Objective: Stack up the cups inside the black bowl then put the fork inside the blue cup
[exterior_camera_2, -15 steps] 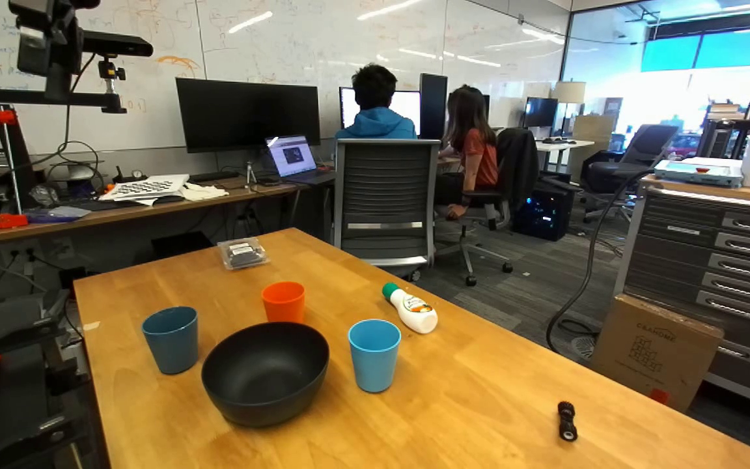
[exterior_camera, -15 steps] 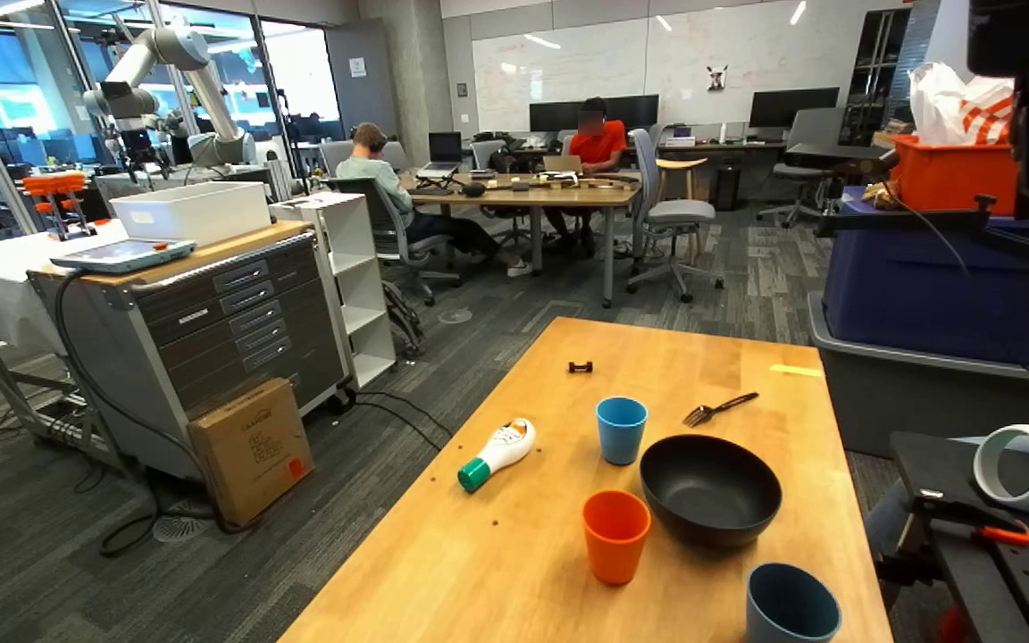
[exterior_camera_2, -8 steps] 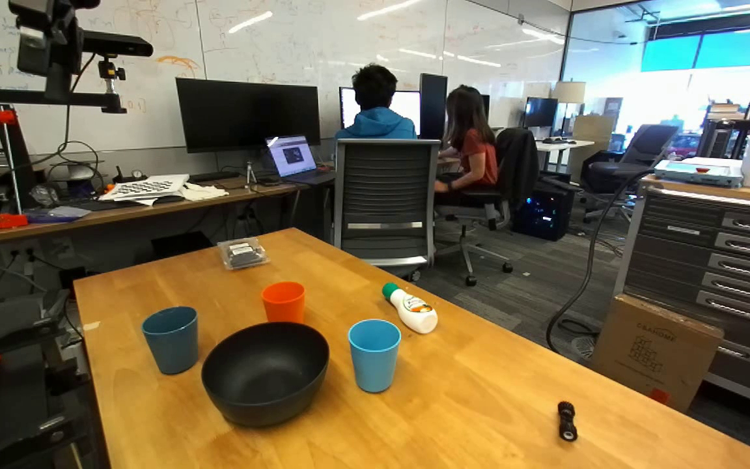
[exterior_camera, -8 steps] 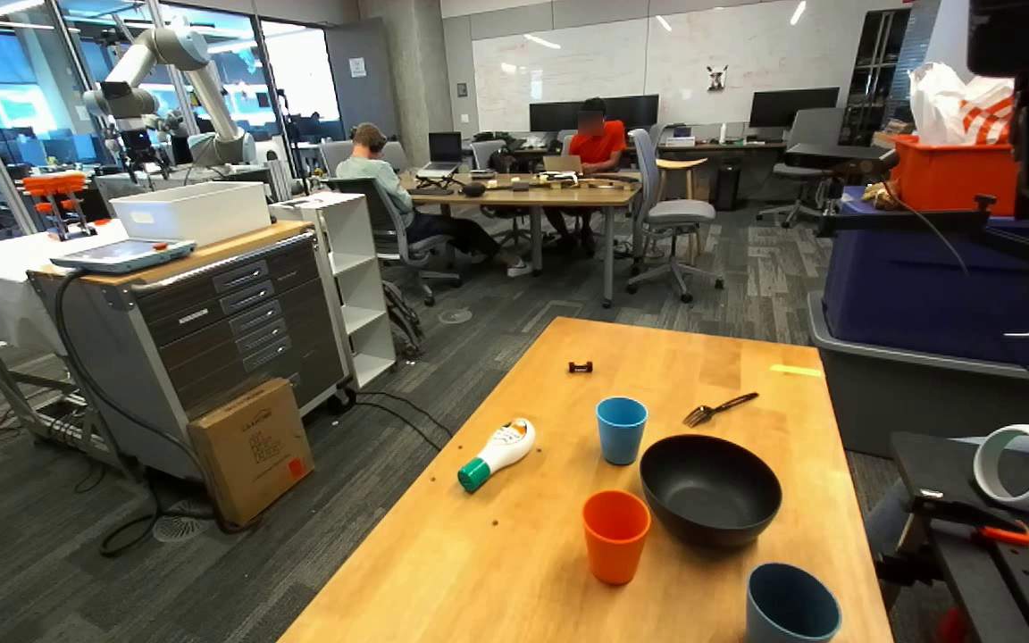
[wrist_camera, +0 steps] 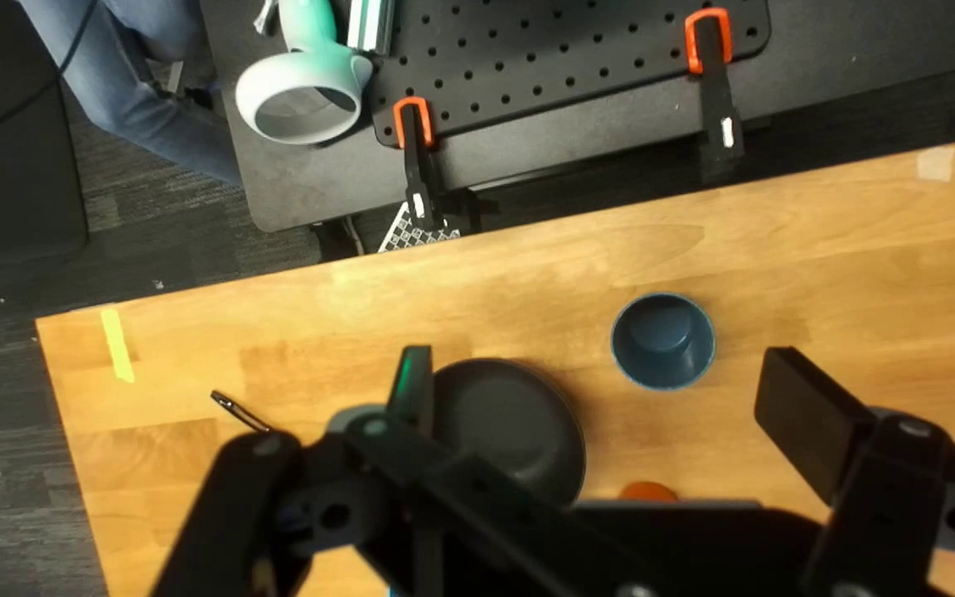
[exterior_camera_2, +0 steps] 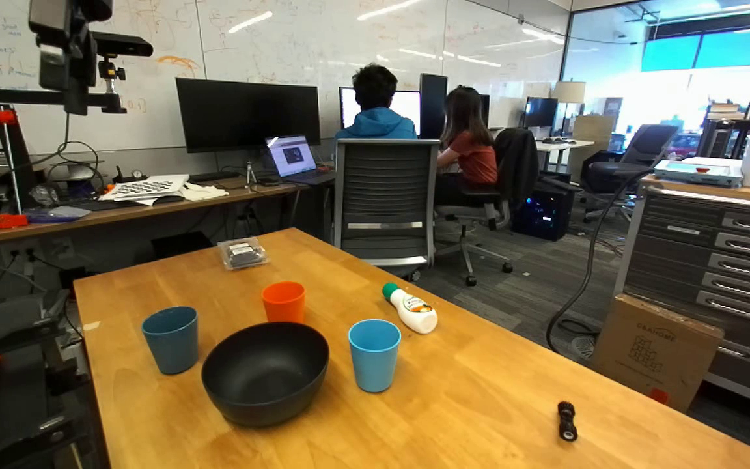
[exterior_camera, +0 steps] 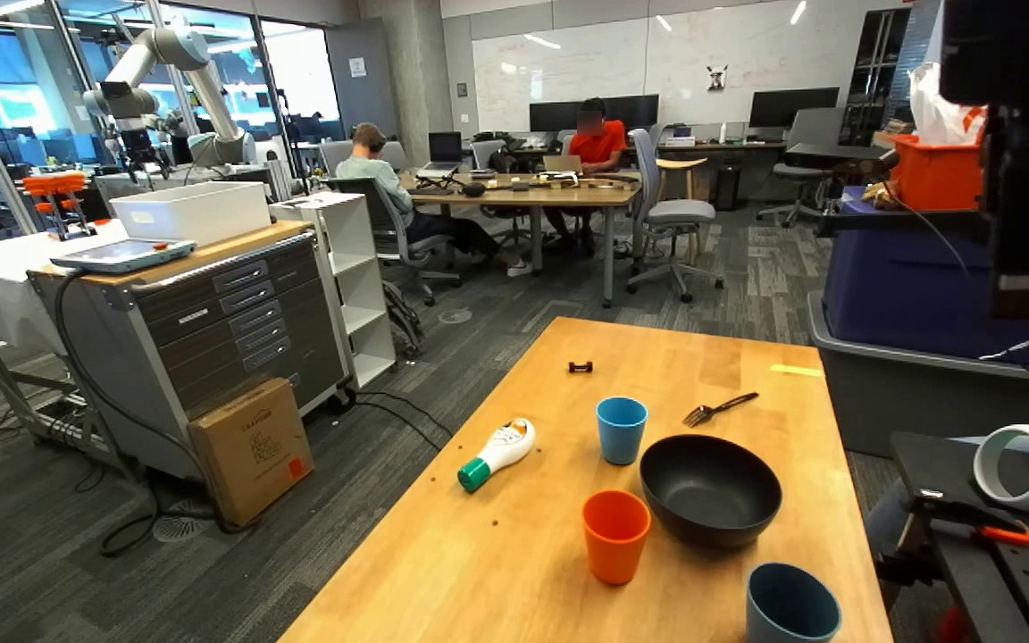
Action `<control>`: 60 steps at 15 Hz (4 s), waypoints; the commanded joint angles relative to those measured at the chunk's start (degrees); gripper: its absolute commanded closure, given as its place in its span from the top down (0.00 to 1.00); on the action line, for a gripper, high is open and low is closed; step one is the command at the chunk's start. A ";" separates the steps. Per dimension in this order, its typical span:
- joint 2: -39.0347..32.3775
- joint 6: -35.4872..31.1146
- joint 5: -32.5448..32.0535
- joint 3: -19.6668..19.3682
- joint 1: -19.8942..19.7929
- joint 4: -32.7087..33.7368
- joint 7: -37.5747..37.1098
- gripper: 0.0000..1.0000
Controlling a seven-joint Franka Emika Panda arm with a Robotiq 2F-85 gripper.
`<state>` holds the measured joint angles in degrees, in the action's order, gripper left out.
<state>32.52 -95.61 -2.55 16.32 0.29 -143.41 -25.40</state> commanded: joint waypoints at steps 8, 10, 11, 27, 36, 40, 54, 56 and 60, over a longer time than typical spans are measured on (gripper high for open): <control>-0.63 -22.45 1.46 -0.20 0.39 -8.90 -14.86 1.00; -1.56 -28.10 1.11 0.53 0.00 -10.89 -18.58 1.00; -2.49 -29.78 1.04 0.67 0.07 -11.53 -19.82 1.00; -20.22 -45.96 0.83 -0.19 2.43 -12.91 -28.99 1.00; -28.54 -49.13 -3.39 -1.14 2.58 -12.17 -31.56 1.00; -33.22 -51.03 -6.91 -2.26 3.23 -10.76 -34.55 1.00; -47.78 -51.84 -9.01 -10.83 10.56 -1.17 -37.42 1.00; -49.08 -51.81 -8.93 -11.70 11.55 -0.54 -37.15 1.00; -50.61 -51.62 -8.72 -12.94 13.30 0.04 -37.01 1.00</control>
<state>-16.66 -147.17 -10.94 5.11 11.28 -144.77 -61.32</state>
